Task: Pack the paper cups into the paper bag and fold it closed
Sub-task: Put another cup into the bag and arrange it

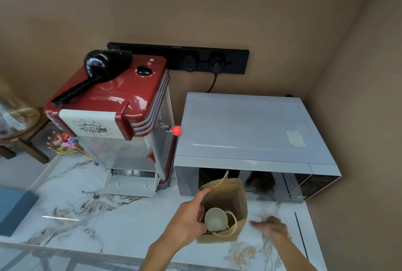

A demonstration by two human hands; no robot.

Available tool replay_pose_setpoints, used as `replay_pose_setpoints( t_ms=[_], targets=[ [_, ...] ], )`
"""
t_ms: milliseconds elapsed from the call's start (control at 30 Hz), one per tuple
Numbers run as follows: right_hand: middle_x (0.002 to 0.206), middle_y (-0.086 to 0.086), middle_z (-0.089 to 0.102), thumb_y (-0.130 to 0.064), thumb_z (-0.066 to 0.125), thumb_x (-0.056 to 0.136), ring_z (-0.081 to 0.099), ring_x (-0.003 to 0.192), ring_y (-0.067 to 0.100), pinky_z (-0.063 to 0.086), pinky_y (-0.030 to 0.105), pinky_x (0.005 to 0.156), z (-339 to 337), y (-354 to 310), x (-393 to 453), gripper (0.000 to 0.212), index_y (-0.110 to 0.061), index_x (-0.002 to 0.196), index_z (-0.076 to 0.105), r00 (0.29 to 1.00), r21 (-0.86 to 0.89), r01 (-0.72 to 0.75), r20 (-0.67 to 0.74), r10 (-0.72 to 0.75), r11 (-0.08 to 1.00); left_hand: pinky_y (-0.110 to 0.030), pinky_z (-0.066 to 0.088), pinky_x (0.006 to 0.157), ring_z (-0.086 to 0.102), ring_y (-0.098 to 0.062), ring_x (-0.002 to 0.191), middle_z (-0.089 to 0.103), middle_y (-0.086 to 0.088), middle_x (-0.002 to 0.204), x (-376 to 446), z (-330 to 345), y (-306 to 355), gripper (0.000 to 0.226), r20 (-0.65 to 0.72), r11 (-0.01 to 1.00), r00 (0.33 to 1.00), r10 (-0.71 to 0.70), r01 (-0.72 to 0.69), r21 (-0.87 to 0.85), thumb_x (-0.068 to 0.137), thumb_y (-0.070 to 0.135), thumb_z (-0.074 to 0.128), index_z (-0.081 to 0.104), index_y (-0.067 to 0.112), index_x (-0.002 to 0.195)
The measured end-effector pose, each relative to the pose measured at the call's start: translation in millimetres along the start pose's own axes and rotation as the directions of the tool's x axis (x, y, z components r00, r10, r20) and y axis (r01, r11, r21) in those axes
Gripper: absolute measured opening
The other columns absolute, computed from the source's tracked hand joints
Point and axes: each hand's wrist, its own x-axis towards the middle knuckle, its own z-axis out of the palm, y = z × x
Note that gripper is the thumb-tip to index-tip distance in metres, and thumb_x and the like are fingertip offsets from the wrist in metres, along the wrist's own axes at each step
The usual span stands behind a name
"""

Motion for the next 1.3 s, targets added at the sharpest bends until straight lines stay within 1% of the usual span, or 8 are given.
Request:
replay_pose_setpoints(
  t_ms=[233,367,533,700,800,933,1067,1300],
  targets=[
    [0.144,0.015,0.041,-0.044,0.065,0.084,0.041,0.135,0.032,0.041,0.045,0.104,22,-3,-2,0.058,-0.016,0.132,0.05,0.996,-0.058,0.032,-0.085,-0.037,0.998,-0.012,0.043,0.055,0.051,-0.011,0.069,0.046,0.007,0.075,-2,2,0,0.094,-0.01,1.0,1.0,-0.007,0.007,-0.001,0.08,-0.003,0.067,0.025,0.043,0.151],
    [0.12,0.022,0.059,-0.012,0.058,0.092,0.058,0.113,0.038,0.052,0.046,0.096,-1,9,-4,0.039,0.005,0.126,0.054,0.983,0.327,0.184,-0.074,-0.169,0.927,-0.014,0.045,0.057,0.052,-0.011,0.071,0.046,0.01,0.076,-2,3,0,0.094,-0.002,1.0,1.0,-0.011,0.011,0.017,0.082,-0.001,0.069,0.023,0.043,0.151],
    [0.111,0.016,0.066,0.003,0.067,0.085,0.063,0.102,0.034,0.056,0.049,0.085,-63,20,-57,0.043,-0.005,0.126,0.053,0.95,0.741,0.231,-0.032,-0.311,0.63,-0.018,0.047,0.061,0.053,-0.011,0.072,0.044,0.016,0.077,-2,3,1,0.095,0.004,0.999,1.0,0.004,-0.004,0.044,0.082,0.0,0.07,0.022,0.045,0.15],
    [0.118,0.028,0.069,0.003,0.071,0.077,0.067,0.109,0.046,0.061,0.047,0.079,-109,-7,-143,0.047,-0.001,0.123,0.06,0.718,0.864,0.236,0.153,-0.679,0.445,-0.016,0.047,0.059,0.053,-0.011,0.073,0.043,0.016,0.077,-2,2,0,0.094,0.013,0.999,1.0,0.012,-0.013,0.033,0.081,0.001,0.07,0.023,0.046,0.15],
    [0.119,0.024,0.071,0.002,0.062,0.091,0.069,0.11,0.039,0.057,0.047,0.093,-98,-44,-171,0.032,-0.003,0.123,0.061,0.638,0.736,0.326,0.292,-0.712,0.594,-0.014,0.043,0.052,0.052,-0.01,0.067,0.045,0.011,0.073,-1,2,-1,0.096,0.009,1.0,1.0,0.027,-0.027,0.0,0.078,-0.001,0.068,0.024,0.046,0.149],
    [0.104,0.008,0.07,0.0,0.043,0.097,0.07,0.091,0.019,0.06,0.025,0.073,-60,-92,-182,0.021,-0.007,0.112,0.056,0.75,0.243,0.552,0.274,-0.602,0.798,-0.02,0.039,0.055,0.045,-0.01,0.062,0.043,0.005,0.069,-3,2,0,0.095,-0.009,0.996,0.999,0.045,-0.046,-0.07,0.073,0.002,0.062,0.026,0.049,0.147],
    [0.112,0.013,0.06,-0.006,0.043,0.095,0.056,0.093,0.018,0.049,0.027,0.074,-27,-118,-164,0.032,-0.001,0.123,0.056,0.837,-0.409,0.538,0.156,-0.525,0.737,-0.019,0.038,0.054,0.048,-0.01,0.067,0.044,0.008,0.072,-5,5,6,0.094,-0.038,0.999,0.999,0.007,-0.009,-0.039,0.076,0.003,0.06,0.021,0.046,0.15],
    [0.121,0.01,0.066,-0.013,0.044,0.099,0.064,0.113,0.022,0.046,0.028,0.079,5,-116,-119,0.031,-0.008,0.123,0.062,0.901,-0.558,0.401,0.099,-0.422,0.727,-0.031,0.047,0.076,0.063,-0.029,0.104,0.064,-0.013,0.115,-7,16,14,0.091,-0.072,0.999,0.997,-0.012,0.015,0.033,0.082,0.001,0.055,0.015,0.04,0.153]
  ],
)
